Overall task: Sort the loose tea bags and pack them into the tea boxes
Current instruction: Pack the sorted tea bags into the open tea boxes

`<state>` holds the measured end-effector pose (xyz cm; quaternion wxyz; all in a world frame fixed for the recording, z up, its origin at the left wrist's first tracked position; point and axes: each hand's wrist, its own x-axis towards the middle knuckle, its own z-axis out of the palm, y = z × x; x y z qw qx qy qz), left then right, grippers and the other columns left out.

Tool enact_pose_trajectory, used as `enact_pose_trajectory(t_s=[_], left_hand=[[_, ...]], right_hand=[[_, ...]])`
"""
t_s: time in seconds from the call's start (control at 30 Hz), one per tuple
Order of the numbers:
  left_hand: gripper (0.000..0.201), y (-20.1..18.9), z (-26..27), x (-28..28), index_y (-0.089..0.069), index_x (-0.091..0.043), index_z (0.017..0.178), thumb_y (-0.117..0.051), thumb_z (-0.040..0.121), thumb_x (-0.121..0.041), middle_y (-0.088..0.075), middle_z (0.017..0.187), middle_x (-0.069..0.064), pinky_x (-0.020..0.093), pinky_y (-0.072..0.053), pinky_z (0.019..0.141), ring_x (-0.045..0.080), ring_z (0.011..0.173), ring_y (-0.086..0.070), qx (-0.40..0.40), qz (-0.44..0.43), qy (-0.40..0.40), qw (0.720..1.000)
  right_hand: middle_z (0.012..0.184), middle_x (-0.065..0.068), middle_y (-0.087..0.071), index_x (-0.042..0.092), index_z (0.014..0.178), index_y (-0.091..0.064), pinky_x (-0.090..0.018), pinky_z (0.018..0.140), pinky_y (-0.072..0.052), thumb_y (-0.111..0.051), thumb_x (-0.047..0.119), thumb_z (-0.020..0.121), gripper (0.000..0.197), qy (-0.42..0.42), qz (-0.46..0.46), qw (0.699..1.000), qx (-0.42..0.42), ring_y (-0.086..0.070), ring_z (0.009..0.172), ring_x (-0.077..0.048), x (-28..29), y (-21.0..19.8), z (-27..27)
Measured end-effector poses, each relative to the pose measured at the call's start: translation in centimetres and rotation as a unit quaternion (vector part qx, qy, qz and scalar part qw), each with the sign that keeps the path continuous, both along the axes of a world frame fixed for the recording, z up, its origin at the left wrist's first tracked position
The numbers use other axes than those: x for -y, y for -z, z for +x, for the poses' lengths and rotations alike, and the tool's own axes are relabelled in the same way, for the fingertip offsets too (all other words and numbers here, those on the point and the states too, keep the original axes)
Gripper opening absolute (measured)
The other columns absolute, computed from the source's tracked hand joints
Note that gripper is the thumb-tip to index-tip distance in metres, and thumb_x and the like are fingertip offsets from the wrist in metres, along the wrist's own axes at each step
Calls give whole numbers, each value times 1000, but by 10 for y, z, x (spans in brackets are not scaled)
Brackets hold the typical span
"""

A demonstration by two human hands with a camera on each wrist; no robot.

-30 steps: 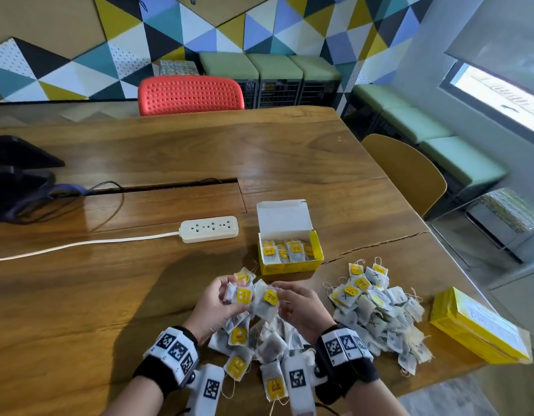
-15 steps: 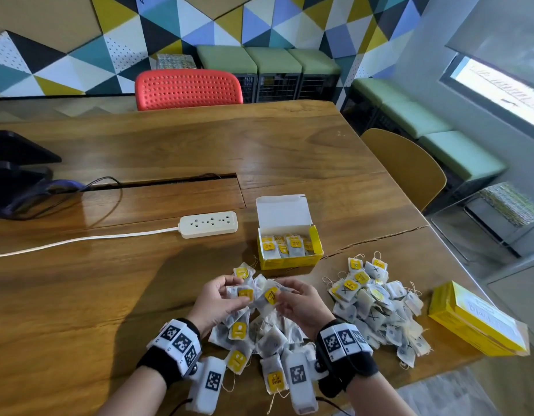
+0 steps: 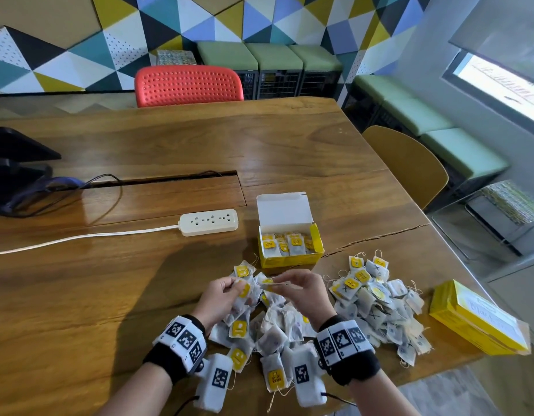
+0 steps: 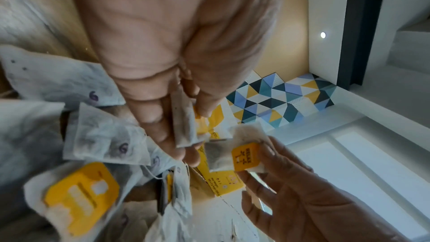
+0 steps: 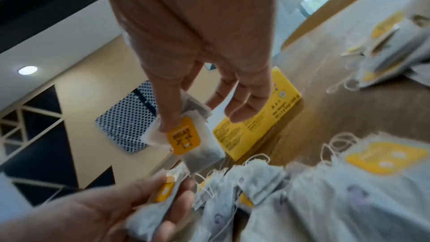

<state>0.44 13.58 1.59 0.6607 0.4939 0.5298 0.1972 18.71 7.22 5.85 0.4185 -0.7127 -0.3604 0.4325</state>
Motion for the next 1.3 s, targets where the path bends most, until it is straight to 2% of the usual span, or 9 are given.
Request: enact_pose_trajectory(t_s=[0.1, 0.2, 0.3, 0.4, 0.53, 0.67, 0.93, 1.13, 1.3], left_hand=[[30, -11, 7, 4, -62, 3, 104, -52, 98, -25, -70, 93, 24, 34, -54, 64, 31, 79, -69, 71, -73, -11, 995], [39, -17, 10, 6, -61, 4, 106, -65, 88, -30, -69, 92, 26, 37, -50, 72, 32, 81, -63, 110, -97, -1, 989], [34, -16, 11, 7, -61, 4, 107, -73, 81, -14, -70, 85, 19, 24, -53, 57, 24, 69, -61, 111, -83, -19, 990], [25, -18, 11, 7, -65, 4, 101, -72, 81, -8, -70, 83, 19, 22, -52, 54, 20, 65, -62, 120, -54, -37, 991], [22, -20, 9, 7, -67, -3, 97, -74, 80, -15, -72, 94, 19, 39, -56, 76, 31, 84, -66, 106, -9, -50, 993], [20, -18, 10, 7, -69, -6, 99, -74, 81, -15, -74, 94, 13, 42, -56, 82, 30, 92, -69, 91, 1, -31, 995], [23, -7, 6, 1, -72, -17, 104, -60, 93, -34, -74, 97, -3, 42, -51, 96, 17, 100, -66, 16, 40, -10, 999], [21, -13, 14, 6, -71, -7, 103, -57, 95, -21, -71, 85, 3, 20, -53, 64, 7, 73, -66, 46, 14, -30, 998], [24, -15, 15, 8, -69, -3, 105, -55, 96, -21, -72, 101, 19, 42, -56, 87, 32, 97, -68, 79, -37, -66, 994]], right_hand=[[103, 7, -57, 41, 66, -74, -18, 85, -45, -88, 19, 62, 27, -64, 38, 992, 102, -54, 102, -3, -2, -5, -1], [100, 9, -54, 48, 61, -71, -19, 81, -47, -88, 16, 62, 36, -124, 51, 983, 124, -54, 100, -4, -4, -7, -2], [96, 8, -58, 50, 62, -70, -27, 77, -52, -86, 10, 64, 43, -154, 50, 980, 117, -58, 94, -7, -5, -6, -2], [100, -1, -68, 40, 84, -73, -35, 81, -57, -84, 10, 69, 35, -126, 39, 990, 57, -67, 92, -14, -3, -5, -3], [104, -10, -69, 12, 111, -65, -27, 70, -55, -78, 23, 79, 37, -68, -22, 992, -103, -69, 84, -15, -1, -10, -5], [89, -11, -70, 7, 103, -67, -19, 57, -48, -75, 19, 82, 25, -34, -33, 996, -69, -61, 64, -8, -4, -10, -6], [83, -1, -62, 5, 107, -66, -14, 56, -45, -61, 10, 91, 17, -141, -88, 986, -11, -55, 67, -6, -5, -20, 0], [78, -7, -62, 0, 98, -56, -19, 56, -48, -60, 0, 90, 9, -100, -66, 976, -182, -61, 62, -10, -1, -17, -12], [68, -3, -65, 4, 89, -57, -17, 51, -45, -64, 6, 89, 7, -49, -70, 988, -128, -60, 54, -7, 1, 1, -20]])
